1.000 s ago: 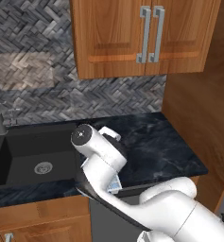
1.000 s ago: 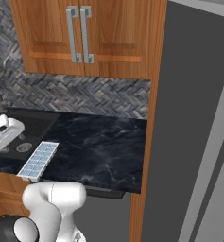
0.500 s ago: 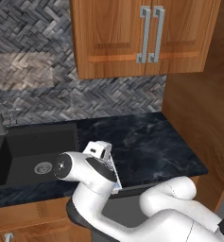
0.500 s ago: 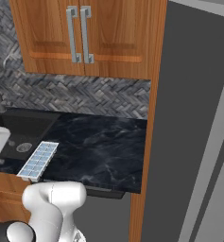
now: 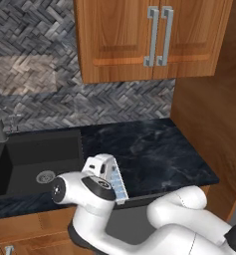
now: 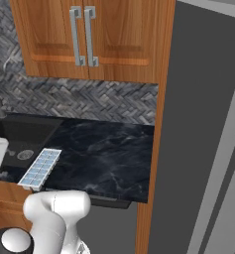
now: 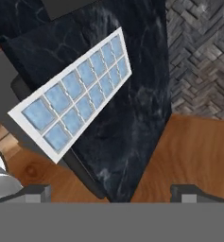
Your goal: The ice cube tray has been filled with water. Take the tray and place it in the freezer to make ice. Close the freezer door after placing the tray.
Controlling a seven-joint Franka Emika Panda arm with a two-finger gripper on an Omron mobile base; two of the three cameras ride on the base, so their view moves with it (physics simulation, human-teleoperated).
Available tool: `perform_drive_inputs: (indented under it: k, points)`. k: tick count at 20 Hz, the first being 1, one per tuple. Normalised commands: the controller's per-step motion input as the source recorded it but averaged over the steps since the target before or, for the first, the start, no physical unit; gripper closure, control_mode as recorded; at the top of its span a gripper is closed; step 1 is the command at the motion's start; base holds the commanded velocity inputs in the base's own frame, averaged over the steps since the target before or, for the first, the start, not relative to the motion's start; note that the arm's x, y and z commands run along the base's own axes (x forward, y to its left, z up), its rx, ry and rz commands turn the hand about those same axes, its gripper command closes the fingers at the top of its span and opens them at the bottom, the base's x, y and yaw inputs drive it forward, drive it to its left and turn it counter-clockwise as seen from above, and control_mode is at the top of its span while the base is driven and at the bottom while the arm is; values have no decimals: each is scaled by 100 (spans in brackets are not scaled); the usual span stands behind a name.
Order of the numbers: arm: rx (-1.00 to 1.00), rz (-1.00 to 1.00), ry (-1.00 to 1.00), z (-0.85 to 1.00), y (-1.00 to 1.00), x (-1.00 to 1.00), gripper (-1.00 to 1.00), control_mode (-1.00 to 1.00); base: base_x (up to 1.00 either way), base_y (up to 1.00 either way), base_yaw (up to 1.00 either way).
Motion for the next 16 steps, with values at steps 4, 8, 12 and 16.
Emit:
perform_drive_inputs:
  k: [4,8,12,16]
  points:
    - [-9,4,-5,-10,1,0,-100,-100,0,0,0]
    - [-14,1,-14,-19,25,-13,-100,-100,0,0,0]
    - [-7,0,-6,-29,13,-4,-100,-100,0,0,0]
    - [-6,0,-3,-37,0,0,-100,-100,0,0,0]
